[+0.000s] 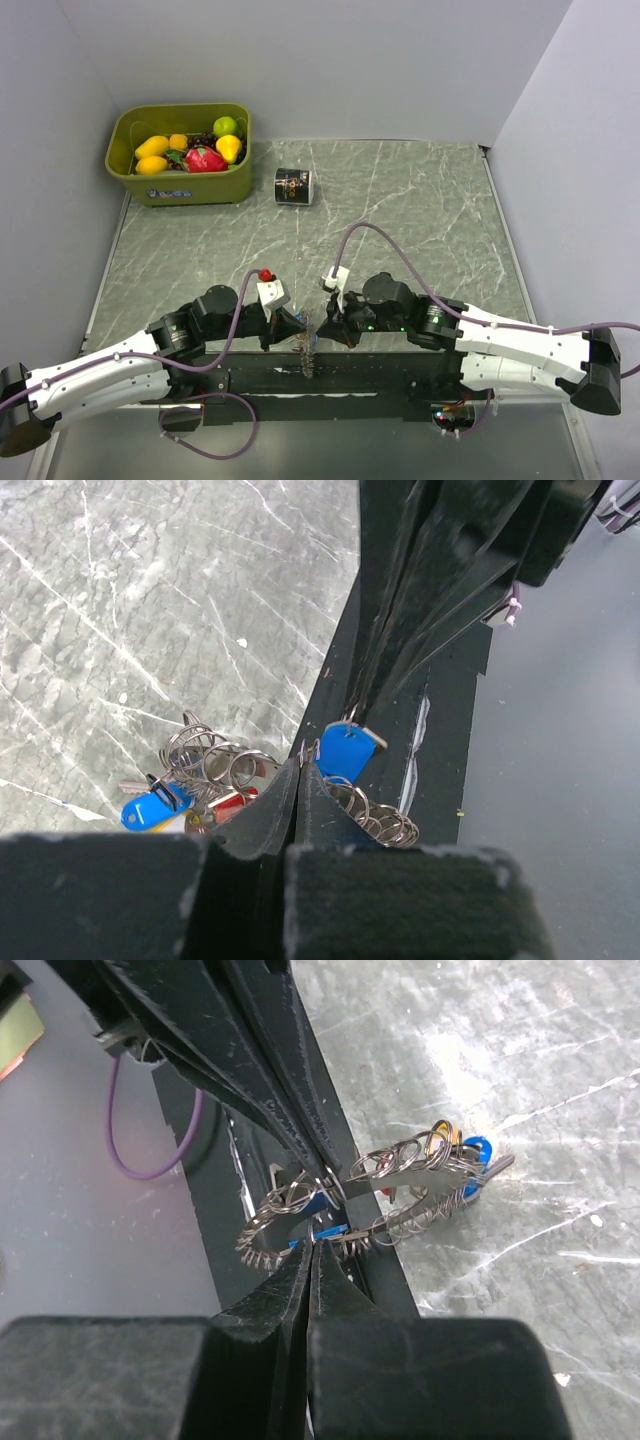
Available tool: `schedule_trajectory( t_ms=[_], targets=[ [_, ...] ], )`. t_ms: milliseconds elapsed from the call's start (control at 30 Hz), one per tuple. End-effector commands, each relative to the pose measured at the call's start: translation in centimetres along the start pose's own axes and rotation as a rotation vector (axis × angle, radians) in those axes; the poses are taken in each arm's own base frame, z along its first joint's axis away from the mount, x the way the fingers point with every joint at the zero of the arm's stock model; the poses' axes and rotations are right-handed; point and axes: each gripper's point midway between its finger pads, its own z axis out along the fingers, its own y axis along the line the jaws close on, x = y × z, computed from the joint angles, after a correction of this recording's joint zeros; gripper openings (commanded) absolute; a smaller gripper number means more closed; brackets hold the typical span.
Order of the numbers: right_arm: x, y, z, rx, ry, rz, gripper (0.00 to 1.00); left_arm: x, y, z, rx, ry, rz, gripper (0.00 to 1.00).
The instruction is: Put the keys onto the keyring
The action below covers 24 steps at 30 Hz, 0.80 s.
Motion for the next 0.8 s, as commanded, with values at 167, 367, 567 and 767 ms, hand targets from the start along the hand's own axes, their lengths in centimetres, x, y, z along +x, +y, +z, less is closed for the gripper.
schedule_trajectory(
  t_ms=[167, 367, 567, 767],
  targets=[
    [-1.9, 0.7, 1.2, -0.017, -0.036, -0.026, 0.00, -2.3, -0.9, 0.3, 0.034, -0.068, 0.035, 0.01],
    [-2.6, 0.7, 1.3, -0.012, -0.059, -0.047, 0.00, -2.2, -1.0, 0.3, 0.037, -0.063, 0.039, 0.01],
    [-2.8, 0.6, 1.1, -0.007, -0.065, -0.067, 0.00, -2.1, -1.0, 0.3, 0.041, -0.065, 0.041, 0.01],
    [-2.9, -0.1, 1.2, 0.030, -0.070, -0.071, 0.00, -2.0, -1.1, 0.6, 0.046, -0.053, 0.049, 0.01]
  ],
)
